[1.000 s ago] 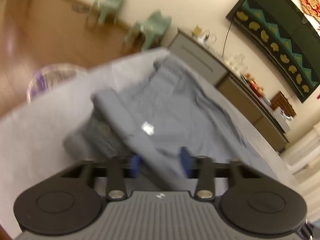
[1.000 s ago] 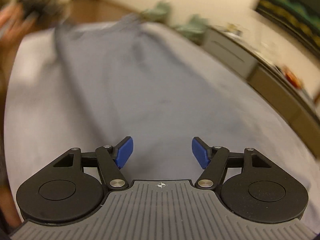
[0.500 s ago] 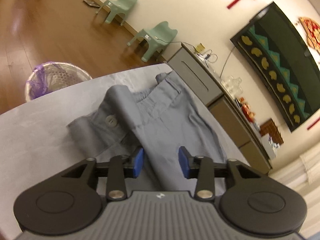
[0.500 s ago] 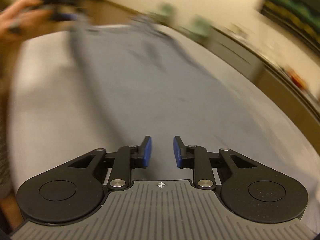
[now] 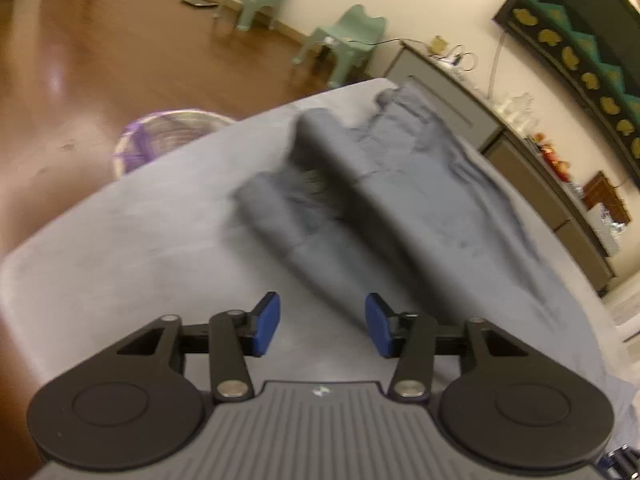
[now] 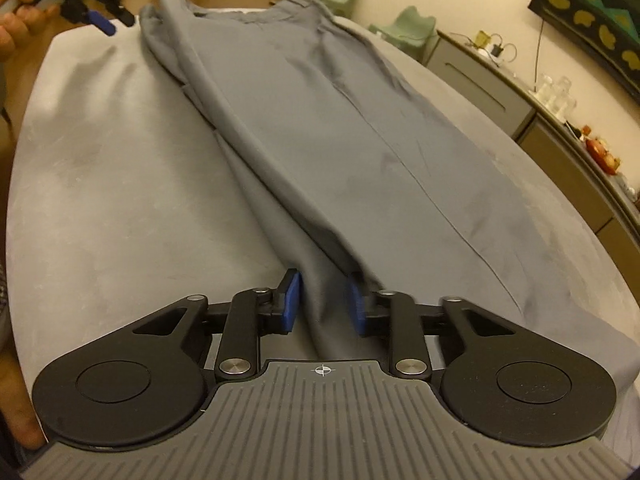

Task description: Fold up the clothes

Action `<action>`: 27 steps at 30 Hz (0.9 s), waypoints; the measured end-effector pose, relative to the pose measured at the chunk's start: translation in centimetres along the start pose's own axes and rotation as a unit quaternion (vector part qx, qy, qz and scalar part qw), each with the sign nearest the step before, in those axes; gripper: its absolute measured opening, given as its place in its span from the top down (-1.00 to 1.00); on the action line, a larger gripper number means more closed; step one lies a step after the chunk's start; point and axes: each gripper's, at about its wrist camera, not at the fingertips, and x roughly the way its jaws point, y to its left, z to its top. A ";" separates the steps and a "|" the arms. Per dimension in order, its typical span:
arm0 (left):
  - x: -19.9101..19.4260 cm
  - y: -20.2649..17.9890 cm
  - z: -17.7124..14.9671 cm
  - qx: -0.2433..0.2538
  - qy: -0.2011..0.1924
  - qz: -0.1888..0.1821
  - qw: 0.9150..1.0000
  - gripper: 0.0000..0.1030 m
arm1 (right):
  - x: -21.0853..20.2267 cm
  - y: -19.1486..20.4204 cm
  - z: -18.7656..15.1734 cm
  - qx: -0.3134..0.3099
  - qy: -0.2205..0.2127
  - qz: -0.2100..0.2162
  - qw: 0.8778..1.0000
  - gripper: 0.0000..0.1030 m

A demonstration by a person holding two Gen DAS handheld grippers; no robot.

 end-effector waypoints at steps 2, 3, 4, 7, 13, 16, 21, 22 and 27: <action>1.1 -0.9 0.4 0.004 -0.004 0.002 1.000 -0.10 | -0.3 0.2 -0.2 -0.008 -0.010 -0.005 1.000 0.27; 1.8 -1.4 0.6 0.007 -0.006 0.006 1.000 -0.05 | -0.2 0.5 -0.3 -0.012 -0.017 -0.010 1.000 0.27; 2.4 -1.9 0.8 0.010 -0.008 0.011 1.000 0.00 | -0.1 0.8 -0.3 -0.016 -0.023 -0.015 0.999 0.27; 3.0 -3.0 1.4 0.018 -0.022 0.014 1.000 0.94 | 0.4 0.8 -0.4 -0.021 -0.031 -0.026 0.999 0.39; -2.9 1.1 3.7 -0.099 -0.080 -0.089 0.988 0.96 | -0.3 -0.9 0.3 -0.022 -0.004 -0.016 1.000 1.00; -0.5 3.9 3.9 -0.131 -0.023 -0.049 0.990 0.95 | -0.5 -0.7 -0.2 -0.037 0.012 0.003 0.999 1.00; -0.4 5.8 3.8 -0.098 -0.042 0.043 0.993 0.99 | -1.1 -1.3 -0.1 -0.052 0.025 0.027 0.998 1.00; -0.5 6.3 3.7 -0.104 -0.040 0.034 0.993 0.99 | -1.2 -1.6 -0.1 -0.049 0.024 0.025 0.998 1.00; -0.8 5.3 2.0 -0.098 -0.001 -0.019 0.995 0.36 | -1.7 -4.8 0.5 0.016 0.001 0.020 1.000 1.00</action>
